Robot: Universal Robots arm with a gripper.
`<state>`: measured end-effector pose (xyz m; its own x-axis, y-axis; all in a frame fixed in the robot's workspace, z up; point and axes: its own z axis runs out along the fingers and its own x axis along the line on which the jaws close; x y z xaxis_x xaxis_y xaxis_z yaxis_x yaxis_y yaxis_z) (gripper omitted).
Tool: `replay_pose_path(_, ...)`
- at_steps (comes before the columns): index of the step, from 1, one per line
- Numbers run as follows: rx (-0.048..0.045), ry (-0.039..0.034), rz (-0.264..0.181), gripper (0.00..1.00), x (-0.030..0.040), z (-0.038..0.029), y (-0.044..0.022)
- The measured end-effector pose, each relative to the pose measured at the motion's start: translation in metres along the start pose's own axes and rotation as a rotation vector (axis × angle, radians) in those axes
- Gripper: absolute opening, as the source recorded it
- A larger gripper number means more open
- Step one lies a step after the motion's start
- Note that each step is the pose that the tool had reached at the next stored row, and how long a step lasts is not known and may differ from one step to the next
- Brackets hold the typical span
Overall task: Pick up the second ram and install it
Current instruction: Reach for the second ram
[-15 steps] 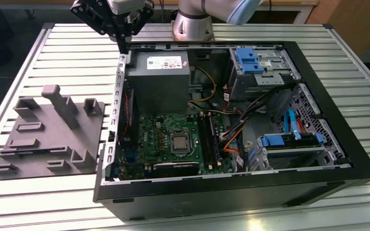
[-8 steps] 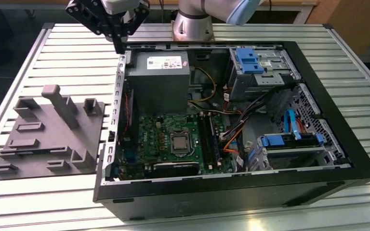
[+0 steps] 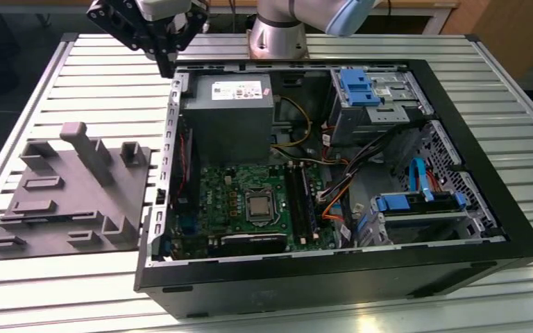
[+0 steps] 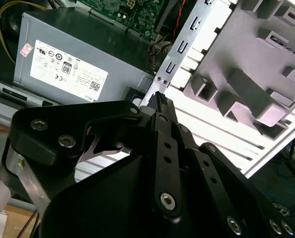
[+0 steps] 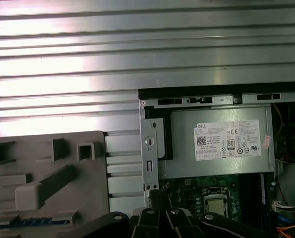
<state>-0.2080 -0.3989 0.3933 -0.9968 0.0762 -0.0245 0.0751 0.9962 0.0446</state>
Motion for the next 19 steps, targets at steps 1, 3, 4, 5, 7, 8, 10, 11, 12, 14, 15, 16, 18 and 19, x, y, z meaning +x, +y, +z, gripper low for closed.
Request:
replay_pose_path(1, 0.0, 0.0, 0.0, 0.11, 0.001, -0.0001, -0.0001)
replay_pose_path(3, 0.0, 0.0001, 0.0, 0.11, 0.0029, -0.0001, -0.0002)
replay_pose_path(4, 0.0, 0.0001, 0.0, 0.11, 0.0038, -0.0001, -0.0003)
replay_pose_path(5, 0.0, 0.0001, 0.0, 0.11, 0.0047, -0.0001, -0.0004)
replay_pose_path(7, -0.0001, 0.0, 0.0, 0.11, 0.0063, -0.0002, -0.0005)
replay_pose_path(8, 0.0, 0.0001, 0.0, 0.11, 0.0073, -0.0002, -0.0006)
replay_pose_path(10, 0.0, 0.0, 0.0, 0.11, 0.0091, -0.0003, -0.0007)
replay_pose_path(11, -0.0001, 0.0001, 0.0, 0.11, 0.0101, -0.0003, -0.0008)
replay_pose_path(12, -0.0001, 0.0, 0.0, 0.11, 0.011, -0.0003, -0.0008)
replay_pose_path(14, -0.0001, 0.0, 0.0, 0.11, 0.0128, -0.0004, -0.001)
replay_pose_path(15, -0.0001, 0.0, 0.0, 0.11, 0.0137, -0.0004, -0.001)
replay_pose_path(16, 0.0, 0.0001, 0.0, 0.11, 0.0146, -0.0004, -0.0011)
replay_pose_path(18, -0.0001, 0.0, 0.0, 0.11, 0.0164, -0.0005, -0.0012)
replay_pose_path(19, -0.0001, 0.0, 0.0, 0.11, 0.0174, -0.0005, -0.0013)
